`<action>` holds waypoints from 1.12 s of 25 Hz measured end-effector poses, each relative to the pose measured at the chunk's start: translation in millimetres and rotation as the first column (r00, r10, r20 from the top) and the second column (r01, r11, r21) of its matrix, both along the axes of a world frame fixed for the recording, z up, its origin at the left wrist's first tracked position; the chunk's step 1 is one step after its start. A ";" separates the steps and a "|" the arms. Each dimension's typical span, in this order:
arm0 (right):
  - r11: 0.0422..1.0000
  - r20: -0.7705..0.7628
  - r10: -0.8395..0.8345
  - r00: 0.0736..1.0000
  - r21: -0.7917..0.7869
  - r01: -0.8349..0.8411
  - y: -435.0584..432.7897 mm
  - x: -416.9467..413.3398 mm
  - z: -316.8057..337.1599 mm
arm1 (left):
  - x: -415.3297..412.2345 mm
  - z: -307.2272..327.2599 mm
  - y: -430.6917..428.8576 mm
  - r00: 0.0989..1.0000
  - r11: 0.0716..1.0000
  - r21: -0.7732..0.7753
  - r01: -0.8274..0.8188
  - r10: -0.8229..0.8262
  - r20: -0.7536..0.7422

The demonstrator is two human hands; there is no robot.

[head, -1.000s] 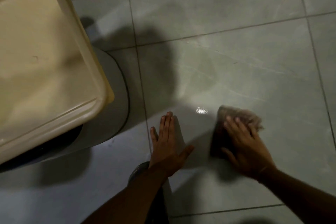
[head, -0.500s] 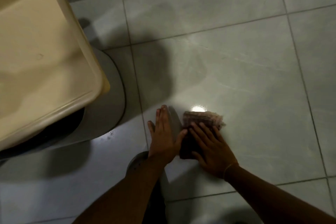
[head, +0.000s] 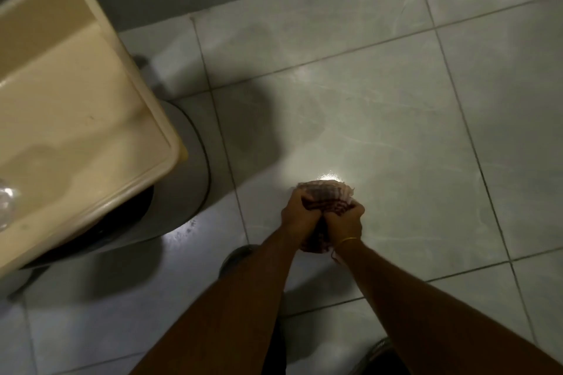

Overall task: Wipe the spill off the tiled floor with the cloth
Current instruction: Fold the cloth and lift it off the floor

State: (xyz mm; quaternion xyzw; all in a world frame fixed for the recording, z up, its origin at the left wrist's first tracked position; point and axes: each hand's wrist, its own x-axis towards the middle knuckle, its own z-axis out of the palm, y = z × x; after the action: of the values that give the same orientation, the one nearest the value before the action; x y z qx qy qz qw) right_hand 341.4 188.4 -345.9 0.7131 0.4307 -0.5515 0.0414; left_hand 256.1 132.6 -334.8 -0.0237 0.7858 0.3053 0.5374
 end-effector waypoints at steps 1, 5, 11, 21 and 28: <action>0.998 -0.025 -0.047 0.999 -0.047 0.046 8.1 -3.6 10.8 | -10.9 11.2 4.9 1.000 1.000 0.012 -0.015 0.015 0.024; 0.986 -0.182 -0.141 0.973 -0.118 0.120 38.2 -24.3 81.5 | -46.6 81.4 23.6 0.978 0.986 0.007 -0.164 0.162 0.128; 0.922 -0.290 0.345 0.893 0.282 -0.264 79.0 -98.7 253.0 | -123.3 261.5 37.3 0.980 0.983 0.170 -0.072 0.102 -0.171; 0.134 0.087 0.969 0.231 0.599 -0.789 -29.7 -274.6 339.4 | -239.8 327.0 -114.6 0.682 0.996 0.028 0.084 -0.037 -0.730; -0.275 0.325 0.934 -0.147 0.393 -0.877 -93.1 -298.4 259.2 | -250.7 251.3 -176.7 0.781 0.983 -0.082 0.162 -0.179 -0.599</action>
State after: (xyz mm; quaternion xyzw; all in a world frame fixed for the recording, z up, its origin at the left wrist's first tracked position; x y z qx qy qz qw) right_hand 43.0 95.3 -86.7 0.0827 0.9419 -0.2269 0.2334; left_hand 5.3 -44.2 -83.5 0.1390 0.9187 0.2368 0.2840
